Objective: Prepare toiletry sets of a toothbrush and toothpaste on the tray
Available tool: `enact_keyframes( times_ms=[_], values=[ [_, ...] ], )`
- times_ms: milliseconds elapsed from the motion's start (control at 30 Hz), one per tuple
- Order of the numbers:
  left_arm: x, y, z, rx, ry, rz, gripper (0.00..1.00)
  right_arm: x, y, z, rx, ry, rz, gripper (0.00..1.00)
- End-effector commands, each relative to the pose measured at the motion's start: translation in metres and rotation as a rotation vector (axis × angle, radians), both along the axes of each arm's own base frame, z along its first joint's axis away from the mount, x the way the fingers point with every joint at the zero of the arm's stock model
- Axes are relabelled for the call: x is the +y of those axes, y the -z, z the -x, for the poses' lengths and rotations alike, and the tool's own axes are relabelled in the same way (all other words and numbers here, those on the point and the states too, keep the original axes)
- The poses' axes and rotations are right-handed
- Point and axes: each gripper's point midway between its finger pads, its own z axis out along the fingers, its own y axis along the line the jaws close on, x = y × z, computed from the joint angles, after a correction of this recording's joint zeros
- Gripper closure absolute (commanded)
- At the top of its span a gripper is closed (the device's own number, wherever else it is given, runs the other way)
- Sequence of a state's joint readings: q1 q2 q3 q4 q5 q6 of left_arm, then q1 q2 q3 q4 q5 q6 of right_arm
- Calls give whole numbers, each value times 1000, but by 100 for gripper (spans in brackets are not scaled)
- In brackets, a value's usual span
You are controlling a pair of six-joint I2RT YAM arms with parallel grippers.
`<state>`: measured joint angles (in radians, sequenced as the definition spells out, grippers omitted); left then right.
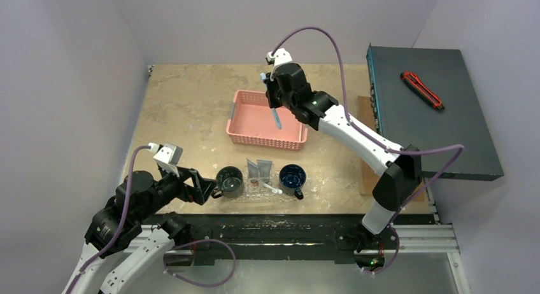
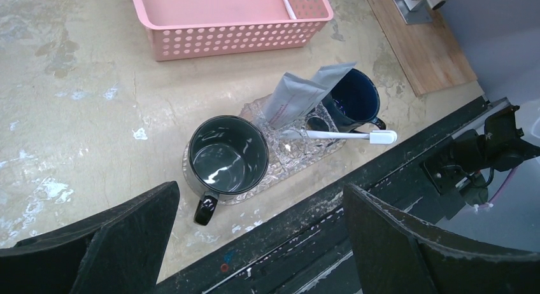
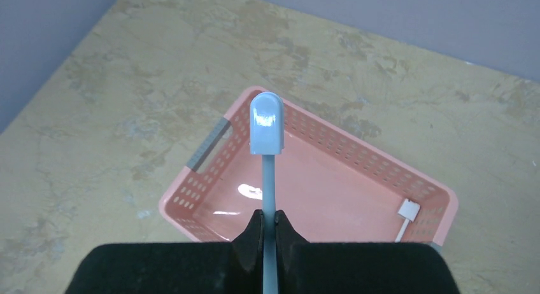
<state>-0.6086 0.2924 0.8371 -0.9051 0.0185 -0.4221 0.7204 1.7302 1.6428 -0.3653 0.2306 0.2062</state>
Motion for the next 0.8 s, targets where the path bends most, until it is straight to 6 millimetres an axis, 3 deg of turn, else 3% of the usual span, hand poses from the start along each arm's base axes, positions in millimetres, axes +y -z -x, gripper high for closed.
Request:
enact_keyframes(
  times_ms=[0,167,333,533,767],
  values=[
    [-4,-6,-5,-43,21,-2,0,-10,-57,17,-122,-11,-47,100],
    [-10,-9,-2,-56,61,5,0,-8,-88,57,-138,-120,-120,100],
    [-19,-15,4,-78,131,27,0,-8,-102,102,-117,-256,-153,100],
    [-36,-28,15,-91,246,77,0,-2,-99,153,-50,-460,-210,100],
    [-46,-62,39,-130,380,130,0,9,-85,209,41,-702,-244,100]
  ],
)
